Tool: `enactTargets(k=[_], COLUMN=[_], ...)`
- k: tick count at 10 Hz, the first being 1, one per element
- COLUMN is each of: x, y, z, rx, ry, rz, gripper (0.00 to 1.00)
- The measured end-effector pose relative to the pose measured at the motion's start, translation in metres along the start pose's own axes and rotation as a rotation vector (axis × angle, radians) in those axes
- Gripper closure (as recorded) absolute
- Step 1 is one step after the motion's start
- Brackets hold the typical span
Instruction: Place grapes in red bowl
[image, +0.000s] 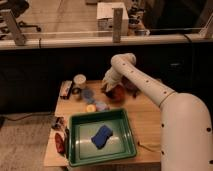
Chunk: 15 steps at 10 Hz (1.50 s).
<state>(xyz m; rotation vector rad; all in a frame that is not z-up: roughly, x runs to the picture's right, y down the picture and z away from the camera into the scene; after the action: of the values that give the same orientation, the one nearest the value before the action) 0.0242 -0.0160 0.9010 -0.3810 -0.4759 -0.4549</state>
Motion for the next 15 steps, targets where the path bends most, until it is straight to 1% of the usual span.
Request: enactTargets(k=[1, 2, 3, 6, 7, 8, 9, 12, 15], x=[0.0, -0.001, 0.0, 0.01, 0.013, 0.015, 0.015, 0.021, 0.026], y=[0.0, 0.0, 0.0, 0.005, 0.006, 0.007, 0.007, 0.01, 0.013], z=[0.001, 0.001, 0.0, -0.007, -0.01, -0.012, -0.013, -0.025, -0.033], rx=[0.0, 0.002, 0.007, 0.018, 0.021, 0.022, 0.023, 0.031, 0.041], ry=[-0.001, 0.001, 0.005, 0.017, 0.019, 0.021, 0.023, 0.037, 0.037], rz=[-0.004, -0.006, 0.004, 0.037, 0.045, 0.048, 0.047, 0.054, 0.064], gripper=[0.86, 0.81, 0.71, 0.42, 0.31, 0.23, 0.2, 0.2, 0.2])
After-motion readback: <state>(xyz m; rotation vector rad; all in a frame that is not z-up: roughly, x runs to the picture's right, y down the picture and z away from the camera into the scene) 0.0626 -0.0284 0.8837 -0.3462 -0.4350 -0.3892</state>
